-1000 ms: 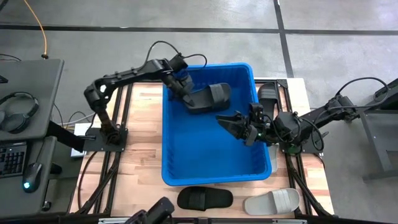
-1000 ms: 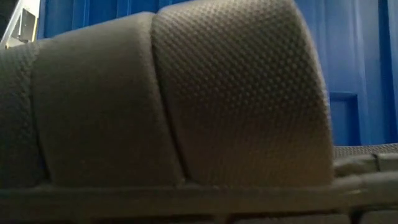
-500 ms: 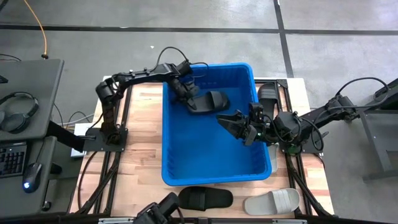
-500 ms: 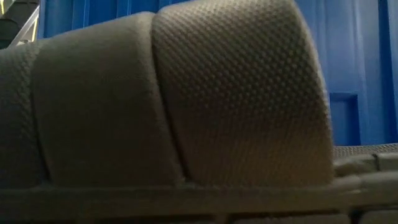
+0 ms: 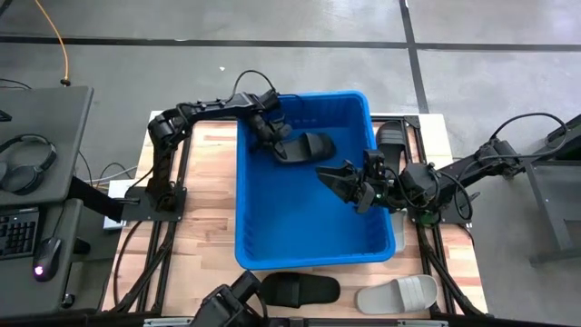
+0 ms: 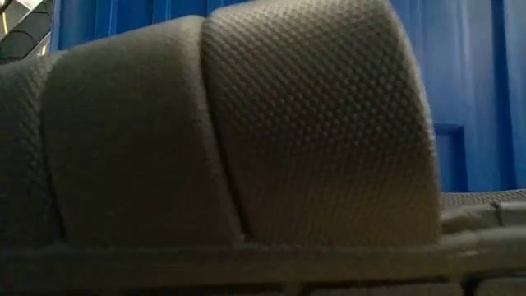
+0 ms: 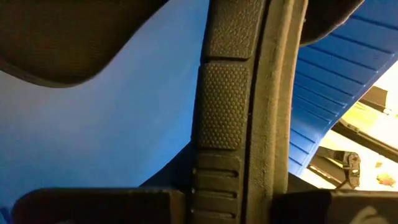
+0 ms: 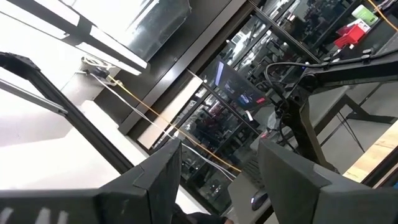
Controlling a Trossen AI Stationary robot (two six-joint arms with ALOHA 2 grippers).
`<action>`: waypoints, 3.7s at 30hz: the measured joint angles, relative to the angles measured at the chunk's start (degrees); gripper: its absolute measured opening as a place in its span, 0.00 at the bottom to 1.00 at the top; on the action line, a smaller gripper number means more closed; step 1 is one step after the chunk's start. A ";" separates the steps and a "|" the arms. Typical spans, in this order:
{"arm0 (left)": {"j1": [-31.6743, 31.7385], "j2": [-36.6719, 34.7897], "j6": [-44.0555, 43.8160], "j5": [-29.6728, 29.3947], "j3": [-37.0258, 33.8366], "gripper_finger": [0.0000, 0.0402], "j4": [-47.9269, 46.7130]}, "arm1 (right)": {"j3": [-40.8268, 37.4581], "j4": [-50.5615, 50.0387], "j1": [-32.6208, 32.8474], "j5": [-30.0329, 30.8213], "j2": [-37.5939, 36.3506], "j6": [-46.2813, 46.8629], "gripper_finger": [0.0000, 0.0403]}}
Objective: Pick and place slides into bin
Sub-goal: Put the black slide into the blue container
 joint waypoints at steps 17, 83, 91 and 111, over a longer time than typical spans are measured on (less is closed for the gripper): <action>1.20 0.07 -6.46 -2.27 2.21 0.38 -2.45 | 0.00 0.00 -0.01 0.02 0.00 -0.80 0.50; -1.24 -4.36 20.36 -15.99 27.29 0.75 -42.46 | -0.02 -2.17 -6.78 -7.45 -0.46 -3.59 0.50; -10.10 -10.23 20.94 -3.97 32.39 0.75 -34.10 | -0.02 -3.89 -8.94 -11.08 -0.46 2.67 0.50; -25.23 -24.48 9.71 -19.36 32.83 0.75 -6.17 | -0.02 -19.89 -8.21 3.09 -1.11 12.81 0.50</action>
